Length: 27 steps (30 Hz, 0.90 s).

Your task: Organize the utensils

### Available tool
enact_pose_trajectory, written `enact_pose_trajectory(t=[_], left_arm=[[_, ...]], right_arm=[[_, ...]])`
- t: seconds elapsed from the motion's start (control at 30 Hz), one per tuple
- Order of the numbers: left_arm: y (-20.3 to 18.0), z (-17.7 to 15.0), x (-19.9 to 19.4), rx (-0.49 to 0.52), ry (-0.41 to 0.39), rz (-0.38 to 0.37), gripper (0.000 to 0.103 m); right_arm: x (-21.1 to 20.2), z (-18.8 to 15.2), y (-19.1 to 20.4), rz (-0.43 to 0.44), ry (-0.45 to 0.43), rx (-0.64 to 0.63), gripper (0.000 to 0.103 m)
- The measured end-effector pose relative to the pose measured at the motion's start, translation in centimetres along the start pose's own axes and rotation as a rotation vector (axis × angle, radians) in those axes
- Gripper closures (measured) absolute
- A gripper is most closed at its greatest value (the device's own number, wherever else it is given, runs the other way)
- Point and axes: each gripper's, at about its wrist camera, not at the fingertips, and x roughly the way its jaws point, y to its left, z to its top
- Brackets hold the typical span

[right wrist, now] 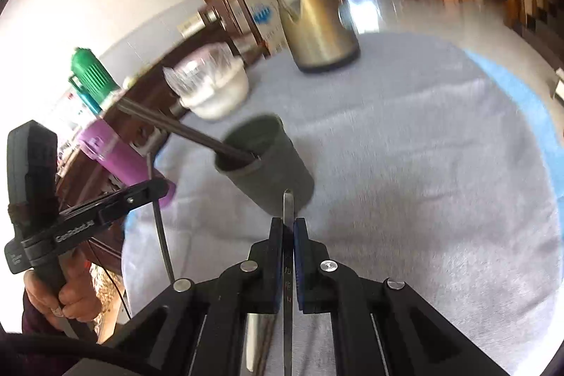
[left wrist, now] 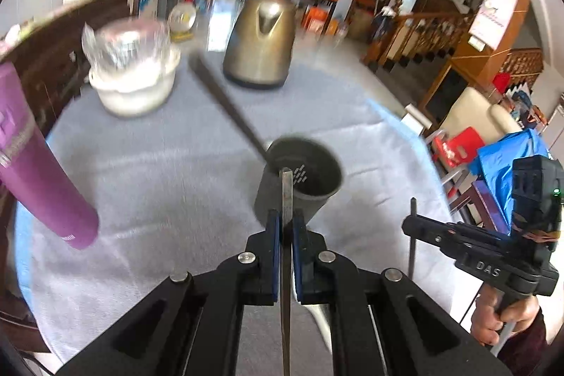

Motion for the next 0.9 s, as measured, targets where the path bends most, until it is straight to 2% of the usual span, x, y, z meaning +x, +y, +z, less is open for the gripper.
enact_pose_trajectory(t=[0.17, 0.47, 0.9], left_arm=[[-1.6, 1.4, -3.8, 0.043, -0.088, -0.02, 0.097], [-3.9, 4.1, -8.3, 0.093, -0.211, -0.034, 0.097], [-4.0, 8.9, -11.9, 0.025, -0.435, 0.004, 0.097]], right_arm=[[-3.4, 0.6, 1.0, 0.003, -0.113, -0.018, 0.097], [-7.7, 3.5, 2.9, 0.031, -0.314, -0.001, 0.097], [-12.6, 8.3, 5.2, 0.045, -0.655, 0.059, 0.097]])
